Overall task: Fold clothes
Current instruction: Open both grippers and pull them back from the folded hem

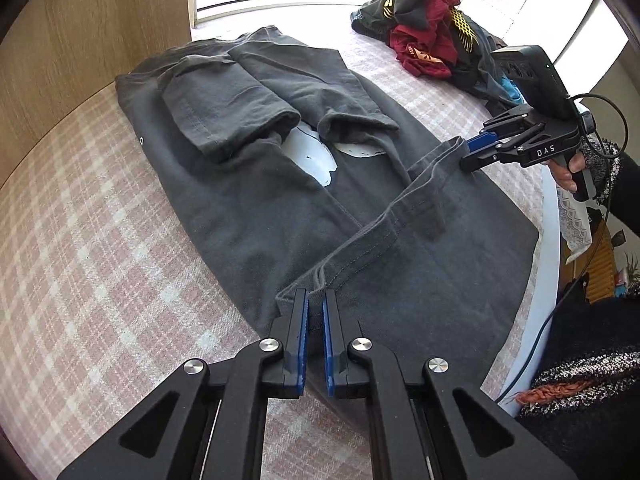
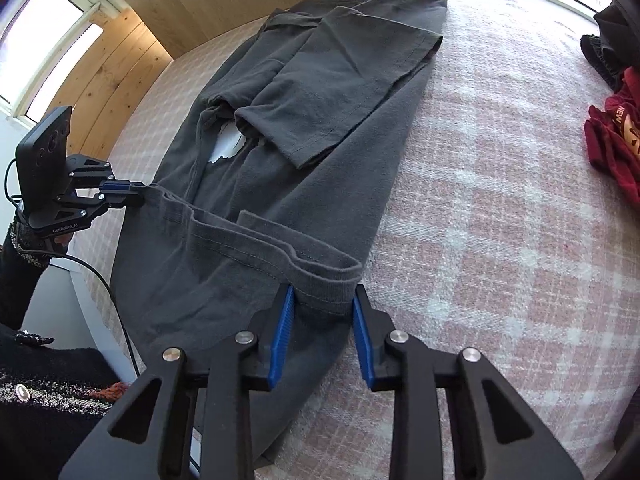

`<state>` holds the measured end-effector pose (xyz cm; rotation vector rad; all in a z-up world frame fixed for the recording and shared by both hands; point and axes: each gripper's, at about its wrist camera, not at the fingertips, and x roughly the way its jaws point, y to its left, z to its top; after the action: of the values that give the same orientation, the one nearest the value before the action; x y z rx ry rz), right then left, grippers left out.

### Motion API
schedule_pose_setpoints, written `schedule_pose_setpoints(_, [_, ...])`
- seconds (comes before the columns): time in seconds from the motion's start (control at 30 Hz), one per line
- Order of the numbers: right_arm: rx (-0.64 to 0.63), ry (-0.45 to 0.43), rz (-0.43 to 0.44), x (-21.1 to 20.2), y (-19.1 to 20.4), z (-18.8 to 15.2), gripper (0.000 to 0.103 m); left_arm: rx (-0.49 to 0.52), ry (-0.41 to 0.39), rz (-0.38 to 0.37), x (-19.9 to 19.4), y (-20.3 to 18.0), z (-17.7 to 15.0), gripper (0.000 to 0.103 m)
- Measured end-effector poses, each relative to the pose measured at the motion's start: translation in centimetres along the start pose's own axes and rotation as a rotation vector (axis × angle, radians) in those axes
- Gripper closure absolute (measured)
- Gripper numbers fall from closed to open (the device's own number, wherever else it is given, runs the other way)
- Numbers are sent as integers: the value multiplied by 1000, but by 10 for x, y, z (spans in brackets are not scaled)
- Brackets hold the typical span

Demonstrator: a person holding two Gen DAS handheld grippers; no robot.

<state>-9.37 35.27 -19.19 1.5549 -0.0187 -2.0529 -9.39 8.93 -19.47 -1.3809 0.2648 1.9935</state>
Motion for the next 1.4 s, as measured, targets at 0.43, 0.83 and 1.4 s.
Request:
schedule_pose_setpoints(0.43, [-213,-36,341,-39,31,7,92,-23,-93,-18,-40,-8,-5,98])
schedule_pose_setpoints(0.83, [-36,94,119,6,-8,19,80,-63,7,46,-5,20,-9,83])
schedule_pose_setpoints(1.4, [66,53,34,-12,25,-82,84,-90,8,-7,-9,-18,-52,92])
